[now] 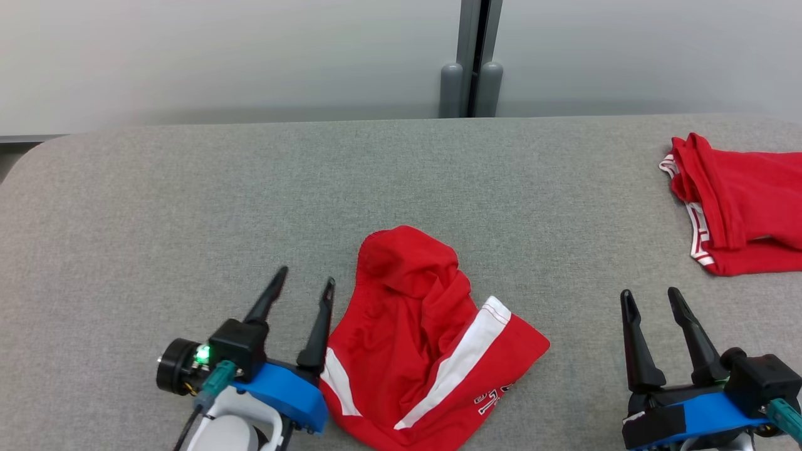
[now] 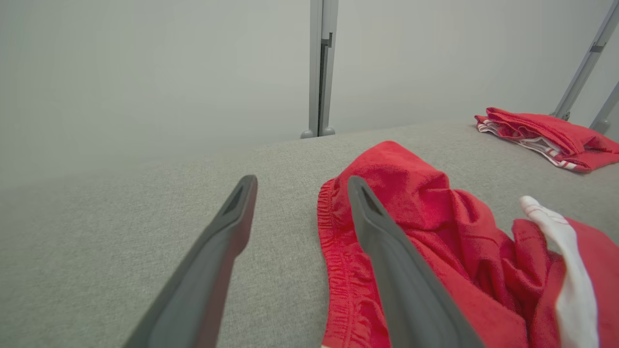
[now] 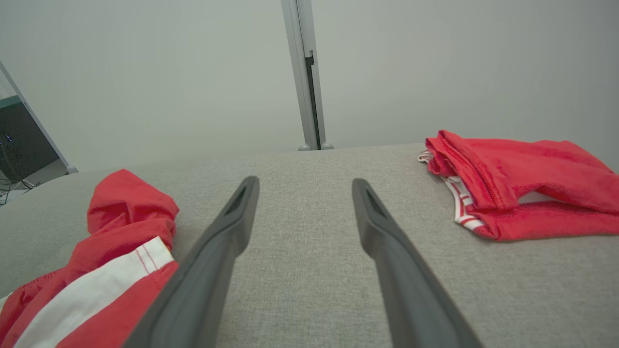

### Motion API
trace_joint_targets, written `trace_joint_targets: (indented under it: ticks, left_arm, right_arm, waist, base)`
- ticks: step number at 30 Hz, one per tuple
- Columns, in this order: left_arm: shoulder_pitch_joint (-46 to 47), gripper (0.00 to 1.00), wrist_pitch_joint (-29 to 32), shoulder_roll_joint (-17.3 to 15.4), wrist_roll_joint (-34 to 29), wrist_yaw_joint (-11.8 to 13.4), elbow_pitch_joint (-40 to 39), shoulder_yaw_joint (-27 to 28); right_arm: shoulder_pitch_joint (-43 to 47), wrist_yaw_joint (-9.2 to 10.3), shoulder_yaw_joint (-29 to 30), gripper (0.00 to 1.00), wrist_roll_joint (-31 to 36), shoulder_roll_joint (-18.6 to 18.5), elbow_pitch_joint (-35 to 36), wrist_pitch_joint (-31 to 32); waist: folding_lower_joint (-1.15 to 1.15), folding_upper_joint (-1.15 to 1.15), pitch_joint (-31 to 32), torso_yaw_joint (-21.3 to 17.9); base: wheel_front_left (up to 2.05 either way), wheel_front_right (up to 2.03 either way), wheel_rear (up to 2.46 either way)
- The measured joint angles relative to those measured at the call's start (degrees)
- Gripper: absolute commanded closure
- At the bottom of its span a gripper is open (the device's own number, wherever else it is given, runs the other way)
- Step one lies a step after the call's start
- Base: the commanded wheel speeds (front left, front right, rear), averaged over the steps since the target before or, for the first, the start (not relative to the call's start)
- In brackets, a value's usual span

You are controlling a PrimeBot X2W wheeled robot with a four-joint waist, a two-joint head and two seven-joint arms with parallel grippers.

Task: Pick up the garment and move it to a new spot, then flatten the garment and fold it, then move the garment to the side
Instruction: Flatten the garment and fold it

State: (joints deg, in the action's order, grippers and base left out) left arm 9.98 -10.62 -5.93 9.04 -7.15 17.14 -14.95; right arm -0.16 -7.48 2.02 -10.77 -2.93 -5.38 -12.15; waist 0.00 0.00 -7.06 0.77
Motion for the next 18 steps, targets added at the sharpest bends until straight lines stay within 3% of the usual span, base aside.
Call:
trace_joint_targets:
  ticks: [8,18]
  left_arm:
    - [-0.72,0.00,5.43,-3.18,3.32,-0.25,3.77,-7.90]
    - [-1.61,0.00,8.60,-6.01,6.21,-0.26,9.60,-12.34]
  right_arm:
    - [-0.35,0.00,-0.35,0.00,-0.73,0.02,-1.16,0.05]
    - [-0.83,0.00,-0.02,0.00,-0.69,0.02,-1.45,0.33]
  waist:
    - [0.00,0.00,-0.52,-0.87]
    - [0.00,0.00,-1.79,-1.49]
  base:
    - [0.00,0.00,0.00]
    - [0.00,0.00,0.00]
